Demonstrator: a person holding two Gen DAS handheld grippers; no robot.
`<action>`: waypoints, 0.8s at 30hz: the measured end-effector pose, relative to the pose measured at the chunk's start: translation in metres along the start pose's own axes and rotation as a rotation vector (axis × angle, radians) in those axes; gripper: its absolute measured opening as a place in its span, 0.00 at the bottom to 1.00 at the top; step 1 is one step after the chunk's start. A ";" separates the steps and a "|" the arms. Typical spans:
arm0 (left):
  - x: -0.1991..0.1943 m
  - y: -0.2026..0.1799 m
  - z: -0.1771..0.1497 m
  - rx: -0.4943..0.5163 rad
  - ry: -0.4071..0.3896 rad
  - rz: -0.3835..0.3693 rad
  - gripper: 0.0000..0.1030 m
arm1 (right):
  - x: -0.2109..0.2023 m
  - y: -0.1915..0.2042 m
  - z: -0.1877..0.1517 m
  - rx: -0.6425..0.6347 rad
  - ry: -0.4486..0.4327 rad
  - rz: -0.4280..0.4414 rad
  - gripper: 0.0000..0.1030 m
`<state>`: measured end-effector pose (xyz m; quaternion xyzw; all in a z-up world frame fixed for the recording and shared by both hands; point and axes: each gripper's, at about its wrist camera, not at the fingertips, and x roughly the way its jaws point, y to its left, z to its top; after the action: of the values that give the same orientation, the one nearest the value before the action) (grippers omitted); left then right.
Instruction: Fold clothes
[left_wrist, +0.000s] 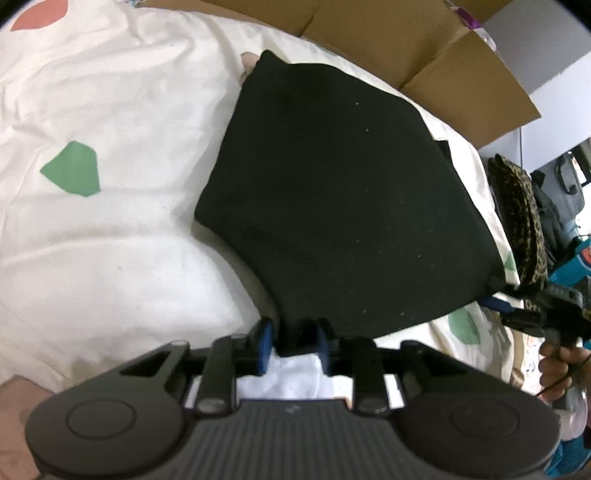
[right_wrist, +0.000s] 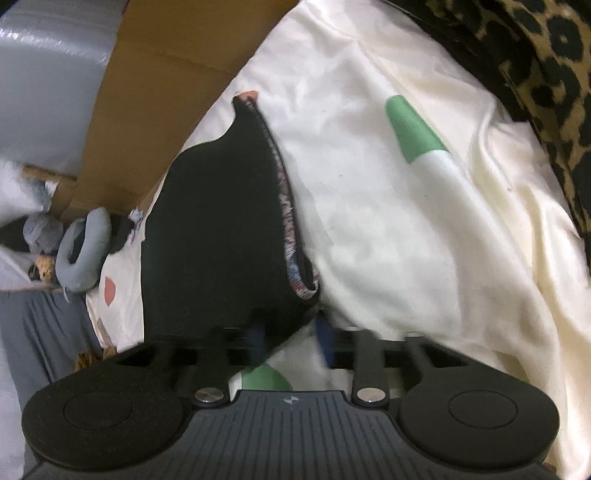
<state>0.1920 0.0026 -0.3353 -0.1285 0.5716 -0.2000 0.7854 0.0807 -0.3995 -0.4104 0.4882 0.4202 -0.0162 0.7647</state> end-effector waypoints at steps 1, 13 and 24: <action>0.001 0.001 -0.001 -0.002 -0.005 -0.007 0.29 | 0.001 -0.002 0.000 0.012 -0.008 0.010 0.44; -0.006 -0.002 -0.010 -0.001 -0.002 -0.031 0.07 | 0.005 -0.003 0.006 0.012 -0.056 0.063 0.07; -0.030 -0.028 -0.023 0.011 0.108 -0.065 0.06 | -0.028 0.014 0.019 -0.106 -0.039 0.058 0.06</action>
<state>0.1578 -0.0077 -0.3050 -0.1320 0.6074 -0.2352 0.7472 0.0809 -0.4178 -0.3791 0.4585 0.3912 0.0188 0.7977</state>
